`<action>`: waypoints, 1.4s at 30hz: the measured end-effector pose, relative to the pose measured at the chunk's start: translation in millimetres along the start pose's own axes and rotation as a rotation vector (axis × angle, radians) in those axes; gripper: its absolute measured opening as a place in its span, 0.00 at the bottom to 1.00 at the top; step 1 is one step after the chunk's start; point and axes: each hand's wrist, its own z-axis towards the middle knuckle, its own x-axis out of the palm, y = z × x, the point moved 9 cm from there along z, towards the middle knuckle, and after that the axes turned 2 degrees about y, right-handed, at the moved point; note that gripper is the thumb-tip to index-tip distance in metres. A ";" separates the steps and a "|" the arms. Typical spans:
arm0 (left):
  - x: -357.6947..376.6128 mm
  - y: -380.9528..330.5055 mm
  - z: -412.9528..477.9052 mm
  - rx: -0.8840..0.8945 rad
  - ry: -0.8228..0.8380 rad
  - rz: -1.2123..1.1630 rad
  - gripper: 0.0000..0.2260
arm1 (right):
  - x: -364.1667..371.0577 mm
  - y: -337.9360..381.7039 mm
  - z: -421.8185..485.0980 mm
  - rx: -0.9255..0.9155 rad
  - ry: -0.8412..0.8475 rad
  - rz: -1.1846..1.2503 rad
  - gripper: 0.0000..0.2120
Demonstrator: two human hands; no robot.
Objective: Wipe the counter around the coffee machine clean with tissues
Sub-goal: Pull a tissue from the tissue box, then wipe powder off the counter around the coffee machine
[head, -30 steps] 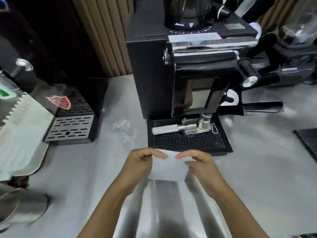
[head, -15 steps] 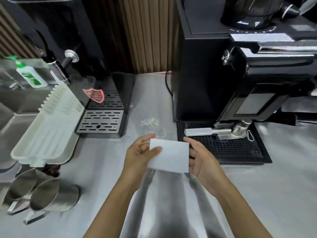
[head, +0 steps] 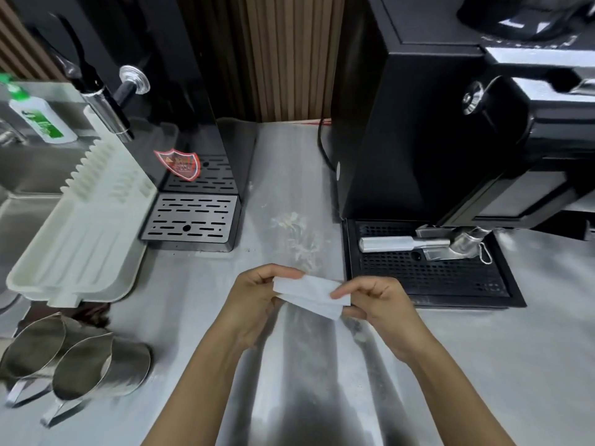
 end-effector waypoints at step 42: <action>-14.2 -49.2 151.5 0.497 -0.377 1.510 0.12 | 5.4 6.9 62.7 -0.706 -0.177 -0.712 0.10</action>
